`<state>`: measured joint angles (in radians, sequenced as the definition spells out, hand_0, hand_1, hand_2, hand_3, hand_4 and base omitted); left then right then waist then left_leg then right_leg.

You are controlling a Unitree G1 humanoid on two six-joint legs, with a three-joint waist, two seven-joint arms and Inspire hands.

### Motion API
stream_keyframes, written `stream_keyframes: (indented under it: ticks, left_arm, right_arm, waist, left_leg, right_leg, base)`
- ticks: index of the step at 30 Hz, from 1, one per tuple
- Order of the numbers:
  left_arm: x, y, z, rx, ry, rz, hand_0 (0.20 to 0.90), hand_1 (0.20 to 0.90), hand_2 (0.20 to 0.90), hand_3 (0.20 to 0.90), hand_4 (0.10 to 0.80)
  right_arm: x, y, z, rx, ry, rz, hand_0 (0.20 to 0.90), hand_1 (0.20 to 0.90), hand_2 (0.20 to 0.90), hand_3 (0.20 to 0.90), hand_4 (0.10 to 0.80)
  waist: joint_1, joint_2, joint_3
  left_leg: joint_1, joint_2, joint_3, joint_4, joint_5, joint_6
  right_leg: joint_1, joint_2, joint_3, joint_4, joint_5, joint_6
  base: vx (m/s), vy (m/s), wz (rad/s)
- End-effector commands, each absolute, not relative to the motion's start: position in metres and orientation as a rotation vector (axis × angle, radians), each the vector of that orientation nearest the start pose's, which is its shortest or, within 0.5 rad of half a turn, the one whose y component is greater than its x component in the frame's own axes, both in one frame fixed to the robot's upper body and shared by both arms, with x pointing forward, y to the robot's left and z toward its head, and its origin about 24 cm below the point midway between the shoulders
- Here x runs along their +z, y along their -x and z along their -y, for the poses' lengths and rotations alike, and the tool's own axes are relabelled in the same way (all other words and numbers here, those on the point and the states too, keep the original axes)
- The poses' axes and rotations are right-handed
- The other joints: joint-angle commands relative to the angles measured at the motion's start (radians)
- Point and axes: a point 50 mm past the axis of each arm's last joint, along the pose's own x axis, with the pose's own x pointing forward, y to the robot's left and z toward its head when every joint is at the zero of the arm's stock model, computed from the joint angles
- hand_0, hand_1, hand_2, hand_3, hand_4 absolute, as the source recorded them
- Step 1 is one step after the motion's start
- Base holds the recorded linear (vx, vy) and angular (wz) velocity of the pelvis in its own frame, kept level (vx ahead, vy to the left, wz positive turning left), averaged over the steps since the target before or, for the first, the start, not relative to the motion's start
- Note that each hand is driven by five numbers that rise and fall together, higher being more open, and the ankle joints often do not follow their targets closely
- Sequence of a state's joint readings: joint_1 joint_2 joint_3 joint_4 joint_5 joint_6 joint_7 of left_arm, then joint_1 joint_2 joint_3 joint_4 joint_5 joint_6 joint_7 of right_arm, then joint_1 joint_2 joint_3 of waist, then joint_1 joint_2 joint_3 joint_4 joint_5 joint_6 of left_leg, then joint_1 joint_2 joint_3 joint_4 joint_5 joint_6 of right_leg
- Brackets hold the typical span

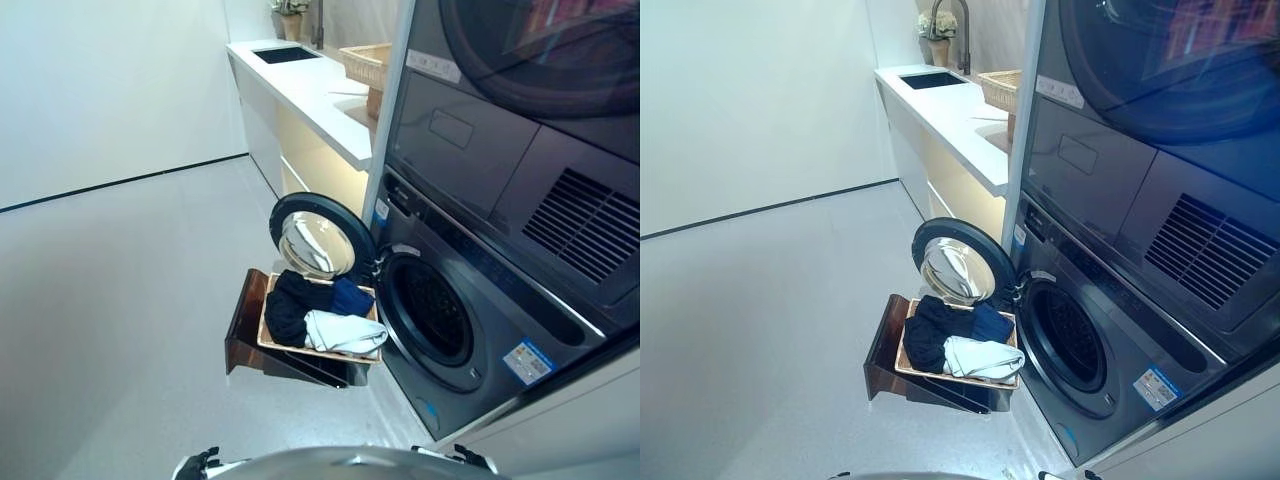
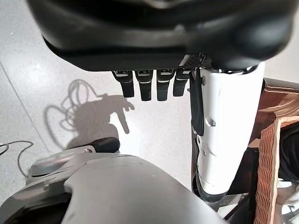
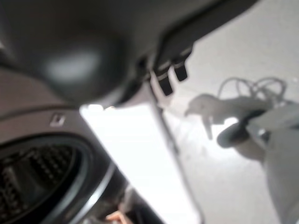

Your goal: Pick up the clothes and place them into the washing machine

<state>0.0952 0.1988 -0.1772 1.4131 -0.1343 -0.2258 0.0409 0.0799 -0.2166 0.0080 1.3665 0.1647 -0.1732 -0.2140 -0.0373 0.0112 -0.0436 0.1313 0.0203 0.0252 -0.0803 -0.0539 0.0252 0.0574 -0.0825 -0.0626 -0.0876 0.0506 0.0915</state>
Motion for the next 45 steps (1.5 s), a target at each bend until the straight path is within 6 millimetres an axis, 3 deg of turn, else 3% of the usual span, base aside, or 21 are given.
stream_keyframes:
  ticks: [1, 29, 42, 45]
  left_arm:
    - [-0.169, -0.056, -0.222, 0.124, -0.181, -1.204, 0.9, 0.9, 0.9, 0.9, 0.8]
    - [-0.168, -0.058, -0.225, 0.142, -0.197, -1.197, 0.9, 0.9, 0.9, 0.9, 0.8]
    - [-0.167, -0.059, -0.23, 0.162, -0.201, -1.196, 0.9, 0.9, 0.9, 0.9, 0.8]
    - [-0.167, -0.06, -0.229, 0.155, -0.198, -1.186, 0.9, 0.9, 0.9, 0.9, 0.8]
  right_arm:
    - [-0.157, -0.069, 0.261, -0.457, 0.226, -1.156, 0.9, 0.9, 0.9, 0.9, 0.8]
    - [-0.157, -0.066, 0.265, -0.487, 0.222, -1.163, 0.9, 0.9, 0.9, 0.9, 0.8]
    - [-0.154, -0.08, 0.264, -0.502, 0.165, -1.111, 0.9, 0.9, 0.9, 0.9, 0.8]
    - [-0.154, -0.079, 0.264, -0.506, 0.162, -1.114, 0.9, 0.9, 0.9, 0.9, 0.8]
  waist:
    - [0.015, -0.029, -0.002]
    - [0.014, -0.027, -0.002]
    - [0.023, -0.028, 0.016]
    - [0.018, -0.021, 0.025]
  left_leg:
    - [-0.024, -0.05, -0.038, -0.007, -0.036, -0.026]
    - [-0.019, -0.053, -0.04, -0.007, -0.045, -0.02]
    - [-0.022, -0.087, -0.053, 0.012, -0.053, 0.028]
    - [-0.031, -0.117, -0.061, 0.05, -0.073, 0.047]
  right_leg:
    - [0.026, 0.029, -0.064, 0.0, -0.059, -0.009]
    - [0.031, 0.022, -0.064, 0.002, -0.062, -0.006]
    - [-0.026, -0.029, -0.038, 0.138, -0.067, 0.012]
    - [-0.04, -0.058, -0.032, 0.182, -0.061, 0.017]
  base:
    - [0.0, 0.0, 0.0]
    - [0.006, 0.008, 0.01]
    - [0.015, 0.111, 0.04]
    - [0.039, 0.207, 0.05]
